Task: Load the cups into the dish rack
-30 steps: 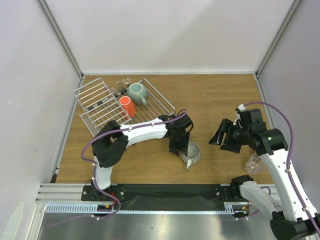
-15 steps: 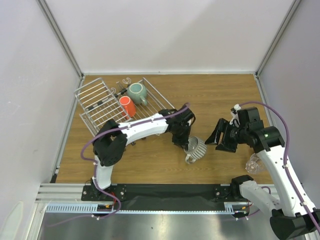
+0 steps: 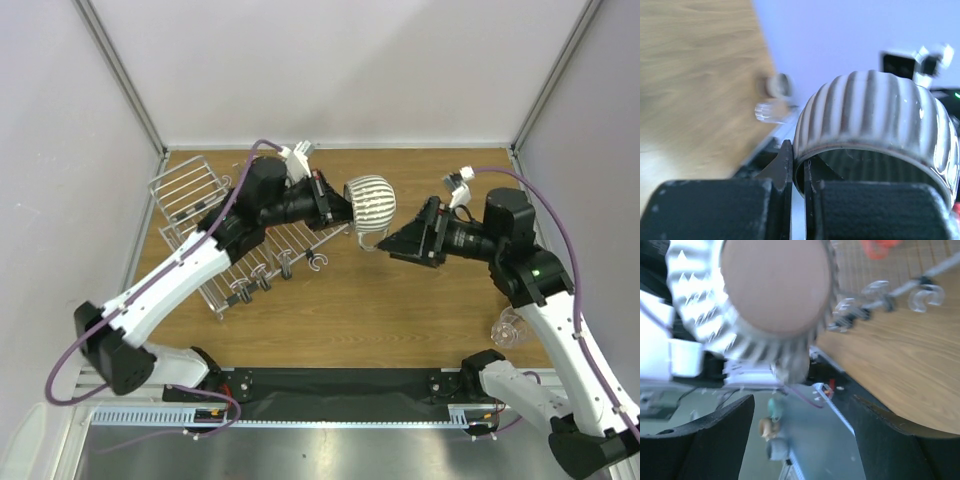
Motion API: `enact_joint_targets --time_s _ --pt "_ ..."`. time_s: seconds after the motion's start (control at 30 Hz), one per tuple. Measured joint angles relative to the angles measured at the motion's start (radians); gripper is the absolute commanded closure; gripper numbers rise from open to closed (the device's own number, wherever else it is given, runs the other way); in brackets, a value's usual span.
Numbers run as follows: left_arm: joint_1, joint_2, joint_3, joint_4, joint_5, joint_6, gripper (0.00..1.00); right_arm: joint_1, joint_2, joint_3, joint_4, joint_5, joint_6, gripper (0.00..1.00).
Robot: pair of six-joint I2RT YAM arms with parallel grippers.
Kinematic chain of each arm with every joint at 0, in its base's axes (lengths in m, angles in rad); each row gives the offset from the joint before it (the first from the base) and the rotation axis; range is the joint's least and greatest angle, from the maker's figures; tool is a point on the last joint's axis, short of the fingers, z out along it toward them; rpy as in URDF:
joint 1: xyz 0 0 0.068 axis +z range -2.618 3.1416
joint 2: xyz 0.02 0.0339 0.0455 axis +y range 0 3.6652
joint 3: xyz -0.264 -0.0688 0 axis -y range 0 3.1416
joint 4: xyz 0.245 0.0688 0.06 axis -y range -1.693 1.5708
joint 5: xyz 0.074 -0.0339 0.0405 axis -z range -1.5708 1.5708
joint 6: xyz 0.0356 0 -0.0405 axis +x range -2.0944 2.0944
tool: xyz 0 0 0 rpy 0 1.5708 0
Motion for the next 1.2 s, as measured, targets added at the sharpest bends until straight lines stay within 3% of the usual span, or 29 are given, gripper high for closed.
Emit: enact_joint_targets --time_s 0.17,0.23,0.27,0.3,0.37,0.4,0.43,0.5,0.57,0.63,0.83,1.2 --pt "-0.020 -0.089 -0.109 0.127 0.027 -0.129 1.00 0.104 0.074 0.000 0.216 -0.031 0.101 0.26" --pt "-0.011 -0.104 -0.140 0.153 0.017 -0.165 1.00 0.138 0.109 0.005 0.272 -0.028 0.130 0.34" --pt "-0.009 -0.111 -0.151 0.154 0.011 -0.177 1.00 0.155 0.129 0.009 0.299 -0.030 0.143 0.41" --pt "-0.007 -0.117 -0.158 0.150 0.003 -0.184 1.00 0.173 0.147 0.014 0.317 -0.029 0.156 0.64" --pt "0.010 -0.138 -0.166 0.143 -0.019 -0.212 0.99 0.193 0.166 0.015 0.336 -0.020 0.166 0.97" --pt "0.017 -0.153 -0.169 0.148 -0.027 -0.230 0.90 0.201 0.177 0.018 0.364 -0.034 0.183 1.00" --pt "0.019 -0.173 -0.172 0.144 -0.040 -0.240 0.58 0.211 0.187 0.023 0.403 -0.043 0.198 1.00" --pt "0.015 -0.222 -0.182 0.135 -0.066 -0.207 0.28 0.235 0.205 0.038 0.447 -0.033 0.228 1.00" --pt "0.010 -0.276 -0.204 0.085 -0.110 -0.168 0.08 0.251 0.230 0.059 0.452 -0.050 0.239 1.00" --pt "0.023 -0.319 -0.233 0.040 -0.147 -0.145 0.00 0.252 0.257 0.100 0.439 -0.047 0.235 1.00" --pt "0.037 -0.445 -0.255 -0.154 -0.325 -0.071 0.00 0.235 0.372 0.185 0.337 -0.014 0.196 1.00" --pt "0.019 -0.719 -0.226 -0.555 -0.504 0.070 0.03 0.271 0.771 0.603 0.003 0.508 -0.131 1.00"
